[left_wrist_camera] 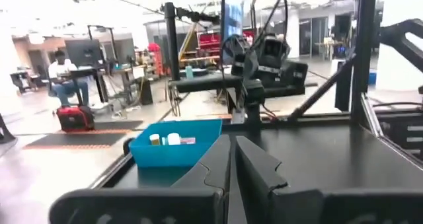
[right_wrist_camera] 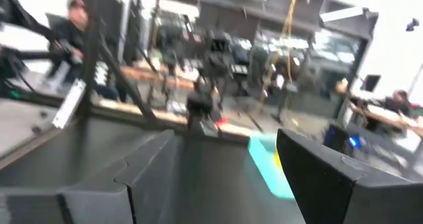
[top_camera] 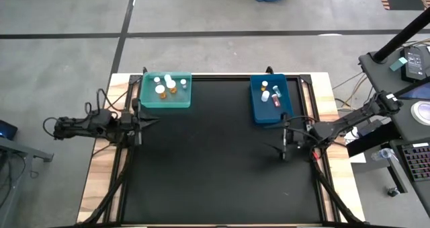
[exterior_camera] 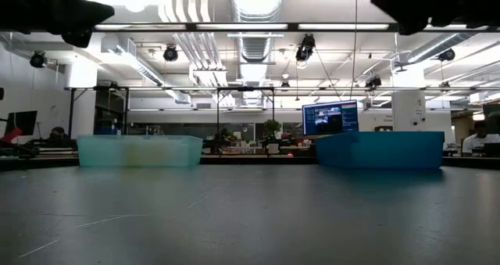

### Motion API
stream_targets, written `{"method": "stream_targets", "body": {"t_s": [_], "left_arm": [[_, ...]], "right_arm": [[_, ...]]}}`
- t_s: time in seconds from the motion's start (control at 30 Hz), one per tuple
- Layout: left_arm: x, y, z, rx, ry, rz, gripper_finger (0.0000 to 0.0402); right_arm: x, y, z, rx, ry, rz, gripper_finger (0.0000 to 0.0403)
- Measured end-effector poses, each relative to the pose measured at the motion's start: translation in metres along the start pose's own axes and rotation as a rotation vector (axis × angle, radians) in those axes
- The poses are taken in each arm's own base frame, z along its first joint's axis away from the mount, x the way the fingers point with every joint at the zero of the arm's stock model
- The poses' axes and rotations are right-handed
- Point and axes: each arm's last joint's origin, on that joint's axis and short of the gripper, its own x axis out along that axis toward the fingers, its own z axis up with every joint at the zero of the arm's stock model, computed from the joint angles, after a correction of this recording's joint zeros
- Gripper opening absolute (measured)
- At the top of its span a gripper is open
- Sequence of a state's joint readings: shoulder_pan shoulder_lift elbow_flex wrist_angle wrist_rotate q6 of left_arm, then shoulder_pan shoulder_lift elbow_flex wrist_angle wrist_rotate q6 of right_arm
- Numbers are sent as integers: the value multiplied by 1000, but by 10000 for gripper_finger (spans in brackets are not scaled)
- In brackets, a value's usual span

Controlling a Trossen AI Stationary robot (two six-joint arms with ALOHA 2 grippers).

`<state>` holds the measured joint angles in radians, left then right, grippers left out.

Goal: Pick and place medicine bottles into bin by pill shape (circle, oval)
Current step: Return to Home Position

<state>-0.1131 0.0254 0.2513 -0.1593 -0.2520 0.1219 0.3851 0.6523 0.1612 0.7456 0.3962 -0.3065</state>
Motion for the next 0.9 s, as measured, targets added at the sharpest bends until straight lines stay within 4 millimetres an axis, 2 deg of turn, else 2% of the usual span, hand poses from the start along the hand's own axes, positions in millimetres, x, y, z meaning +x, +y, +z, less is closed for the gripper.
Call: {"method": "stream_targets", "body": {"t_s": [0.37,0.77,0.9], "left_arm": [[4,-1,-6,58,-4,30,8],[9,-6,-33,4,63,13,8],[11,-8,-44,-13,101,7,8]], "right_arm": [[-30,-10,-7,-1,-233,-8,258],[-41,-18,1,27,-289,-47,258],[-43,-20,0,28,-260,-86,258]]}}
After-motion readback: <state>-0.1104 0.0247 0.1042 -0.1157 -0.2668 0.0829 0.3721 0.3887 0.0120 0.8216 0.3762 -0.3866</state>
